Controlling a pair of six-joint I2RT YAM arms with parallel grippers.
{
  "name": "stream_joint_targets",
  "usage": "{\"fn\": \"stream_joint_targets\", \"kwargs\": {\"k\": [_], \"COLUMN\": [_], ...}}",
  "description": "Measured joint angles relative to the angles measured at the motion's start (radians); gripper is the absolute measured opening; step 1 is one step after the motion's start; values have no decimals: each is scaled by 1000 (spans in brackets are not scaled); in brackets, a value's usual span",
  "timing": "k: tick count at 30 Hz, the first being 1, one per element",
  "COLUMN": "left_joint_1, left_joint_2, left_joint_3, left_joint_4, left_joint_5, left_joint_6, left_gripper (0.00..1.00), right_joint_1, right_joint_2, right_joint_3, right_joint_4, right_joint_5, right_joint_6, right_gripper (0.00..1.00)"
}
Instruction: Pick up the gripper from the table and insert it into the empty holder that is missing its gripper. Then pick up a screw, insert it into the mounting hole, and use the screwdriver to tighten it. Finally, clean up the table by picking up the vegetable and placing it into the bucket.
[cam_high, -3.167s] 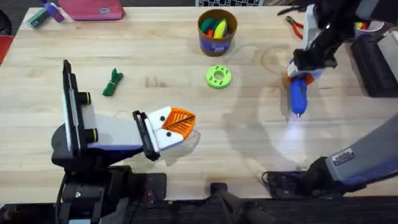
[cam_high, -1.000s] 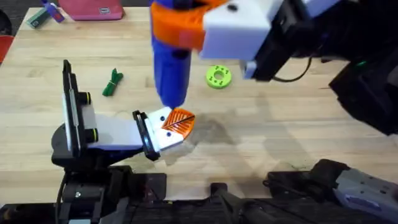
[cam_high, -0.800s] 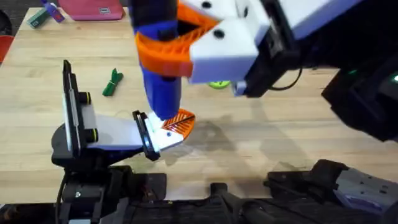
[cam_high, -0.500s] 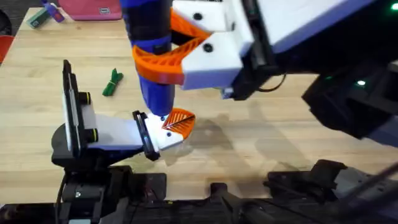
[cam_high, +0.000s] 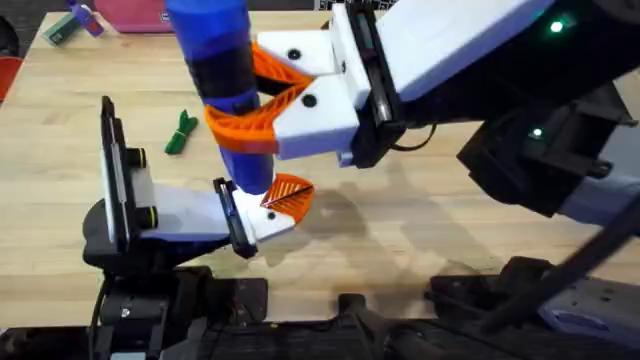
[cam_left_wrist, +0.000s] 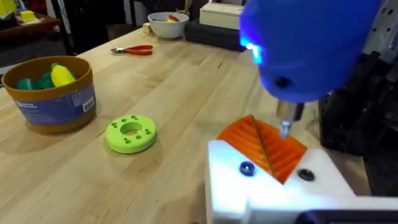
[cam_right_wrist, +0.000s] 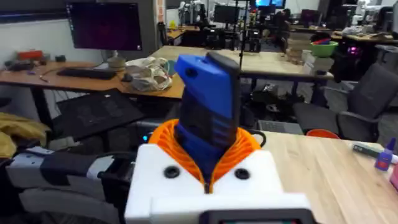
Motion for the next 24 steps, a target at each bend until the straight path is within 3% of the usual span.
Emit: {"fn": "stream_joint_targets", "kwargs": {"k": [24], "left_joint_1": [0], "left_joint_2": [0], "left_joint_3": [0], "left_joint_4": [0], "left_joint_5": [0], "left_joint_6": [0], "left_gripper": [7], "right_joint_1": [0], "right_joint_2": [40], "right_joint_3": [0], "right_joint_4": [-6], "right_joint_5": [-23], "right_joint_6": [-71], "right_gripper": [23]}}
